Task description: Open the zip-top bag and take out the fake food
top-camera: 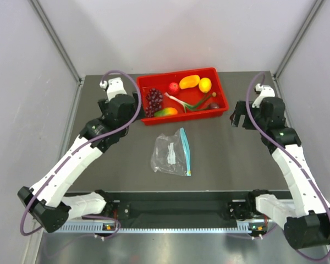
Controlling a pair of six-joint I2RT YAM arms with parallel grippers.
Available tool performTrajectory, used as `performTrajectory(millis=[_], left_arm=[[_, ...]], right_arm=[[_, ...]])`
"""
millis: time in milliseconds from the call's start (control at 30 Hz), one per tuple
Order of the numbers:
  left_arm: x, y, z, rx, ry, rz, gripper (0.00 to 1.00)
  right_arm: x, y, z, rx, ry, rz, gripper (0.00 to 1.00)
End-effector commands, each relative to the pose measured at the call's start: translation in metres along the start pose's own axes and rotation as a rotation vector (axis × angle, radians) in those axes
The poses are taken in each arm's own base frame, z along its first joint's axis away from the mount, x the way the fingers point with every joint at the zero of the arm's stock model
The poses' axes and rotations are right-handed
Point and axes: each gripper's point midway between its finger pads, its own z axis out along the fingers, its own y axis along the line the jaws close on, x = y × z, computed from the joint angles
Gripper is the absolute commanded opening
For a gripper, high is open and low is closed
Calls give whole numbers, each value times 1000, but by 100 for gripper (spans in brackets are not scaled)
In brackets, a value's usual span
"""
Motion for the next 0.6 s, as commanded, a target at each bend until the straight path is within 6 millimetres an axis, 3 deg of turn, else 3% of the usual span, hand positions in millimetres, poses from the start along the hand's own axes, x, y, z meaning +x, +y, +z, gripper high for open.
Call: performTrajectory(millis=[0, 167, 567], left_arm=[[-11, 24, -11, -88, -9, 86, 99], [-13, 22, -13, -75, -7, 83, 99], [-14, 24, -18, -58, -9, 76, 99]], right_arm=[[-12, -14, -23, 54, -53, 17, 95], [-19, -23, -40, 96, -107, 14, 96], [-10, -26, -40, 107, -94, 35, 96]])
